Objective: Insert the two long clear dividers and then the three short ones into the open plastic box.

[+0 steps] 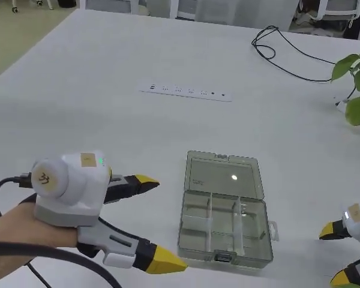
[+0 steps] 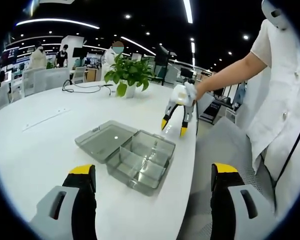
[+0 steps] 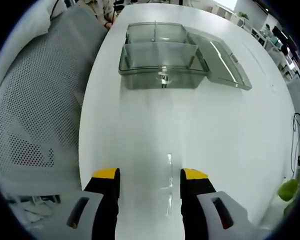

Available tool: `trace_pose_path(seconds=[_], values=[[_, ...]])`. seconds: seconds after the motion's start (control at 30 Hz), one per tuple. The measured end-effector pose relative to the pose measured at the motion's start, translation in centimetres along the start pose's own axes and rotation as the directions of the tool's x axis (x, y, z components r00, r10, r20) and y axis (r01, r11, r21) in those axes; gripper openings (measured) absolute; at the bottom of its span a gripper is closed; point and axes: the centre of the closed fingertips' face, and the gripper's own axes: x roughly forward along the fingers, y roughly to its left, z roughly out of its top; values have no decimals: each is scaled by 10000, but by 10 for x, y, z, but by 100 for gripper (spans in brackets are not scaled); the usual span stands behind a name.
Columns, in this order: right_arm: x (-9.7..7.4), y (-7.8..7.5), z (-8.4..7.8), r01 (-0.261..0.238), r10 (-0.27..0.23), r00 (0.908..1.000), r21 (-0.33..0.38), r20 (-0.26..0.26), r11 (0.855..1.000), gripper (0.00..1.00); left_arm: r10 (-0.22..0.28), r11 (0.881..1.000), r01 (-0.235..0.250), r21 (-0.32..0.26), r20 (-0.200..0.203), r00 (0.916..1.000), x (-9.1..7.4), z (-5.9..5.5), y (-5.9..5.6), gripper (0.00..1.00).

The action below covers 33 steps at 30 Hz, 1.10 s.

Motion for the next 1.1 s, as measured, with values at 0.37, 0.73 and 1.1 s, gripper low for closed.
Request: trace_pose_path(seconds=[0.37,0.73,1.1], values=[[-4,-2,-3,209,-212,9997,-208,-121,9996,37,22,10000,-22,-46,40,10000,-1,-1,0,98],[-5,-2,-3,305,-308,9992,-147,-263,9994,33,-17,10000,17,-36,49,10000,-2,-2,0,97],[-23,-7,13,939,-949,9951,363,289,9949,33,24,10000,-23,-50,140,9999,-4,1,1,96]])
